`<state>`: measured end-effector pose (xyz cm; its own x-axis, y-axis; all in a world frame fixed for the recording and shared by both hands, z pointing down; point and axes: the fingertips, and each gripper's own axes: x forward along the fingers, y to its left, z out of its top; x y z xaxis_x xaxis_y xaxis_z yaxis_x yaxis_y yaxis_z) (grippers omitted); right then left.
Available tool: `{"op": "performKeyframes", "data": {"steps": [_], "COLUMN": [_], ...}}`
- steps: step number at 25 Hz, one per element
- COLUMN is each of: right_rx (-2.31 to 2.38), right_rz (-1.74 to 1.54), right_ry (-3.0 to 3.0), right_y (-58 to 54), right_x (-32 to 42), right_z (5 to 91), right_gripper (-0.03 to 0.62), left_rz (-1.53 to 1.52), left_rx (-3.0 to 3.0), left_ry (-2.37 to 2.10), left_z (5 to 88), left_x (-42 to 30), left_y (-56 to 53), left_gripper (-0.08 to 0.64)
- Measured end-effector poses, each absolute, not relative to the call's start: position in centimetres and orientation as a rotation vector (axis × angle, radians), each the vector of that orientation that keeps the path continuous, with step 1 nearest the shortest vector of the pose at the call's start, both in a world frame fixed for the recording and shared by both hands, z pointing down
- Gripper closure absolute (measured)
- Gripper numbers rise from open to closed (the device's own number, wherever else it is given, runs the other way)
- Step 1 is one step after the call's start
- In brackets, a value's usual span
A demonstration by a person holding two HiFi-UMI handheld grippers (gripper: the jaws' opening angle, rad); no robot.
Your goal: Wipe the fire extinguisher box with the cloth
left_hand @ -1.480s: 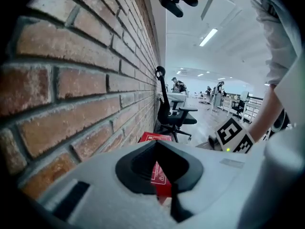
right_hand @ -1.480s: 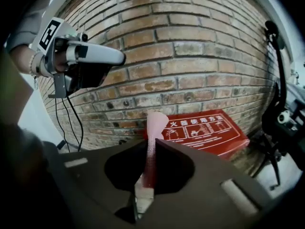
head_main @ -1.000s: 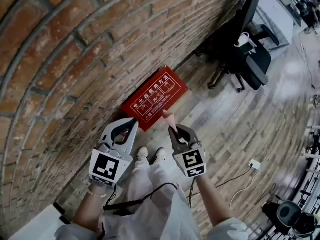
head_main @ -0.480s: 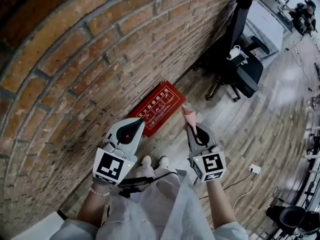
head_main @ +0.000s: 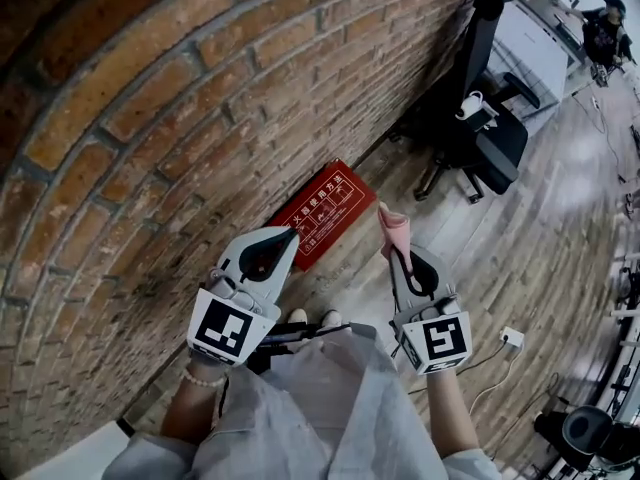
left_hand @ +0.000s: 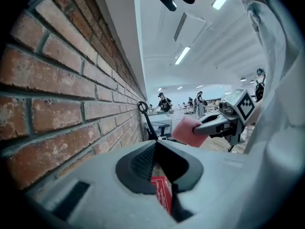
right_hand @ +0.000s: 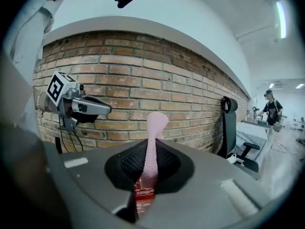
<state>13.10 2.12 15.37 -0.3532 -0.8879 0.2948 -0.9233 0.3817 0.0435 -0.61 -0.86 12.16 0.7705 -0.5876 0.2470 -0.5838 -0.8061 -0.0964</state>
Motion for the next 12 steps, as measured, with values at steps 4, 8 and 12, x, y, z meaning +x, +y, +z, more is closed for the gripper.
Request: {"op": "performKeyframes", "data": {"steps": [4, 8, 12], "right_rx": [1.618, 1.636, 1.653], "right_rz": [0.189, 0.226, 0.246], "right_ry": [-2.388, -2.381, -2.374], "right_y": [2.38, 2.80, 2.66], "right_x": [12.80, 12.89, 13.06], "right_z": [14.80, 15.26, 15.57], "right_gripper": [0.565, 0.565, 0.565], "left_rz": [-0.451, -0.446, -0.469], "left_rx": [-2.930, -2.941, -2.927], "left_ry": [0.965, 0.994, 1.003], "left_z": [12.47, 12.86, 13.10], "left_x": [-0.91, -1.09, -1.46], "left_y": [-0.62, -0.79, -1.03], "left_gripper": [0.561, 0.561, 0.561]}}
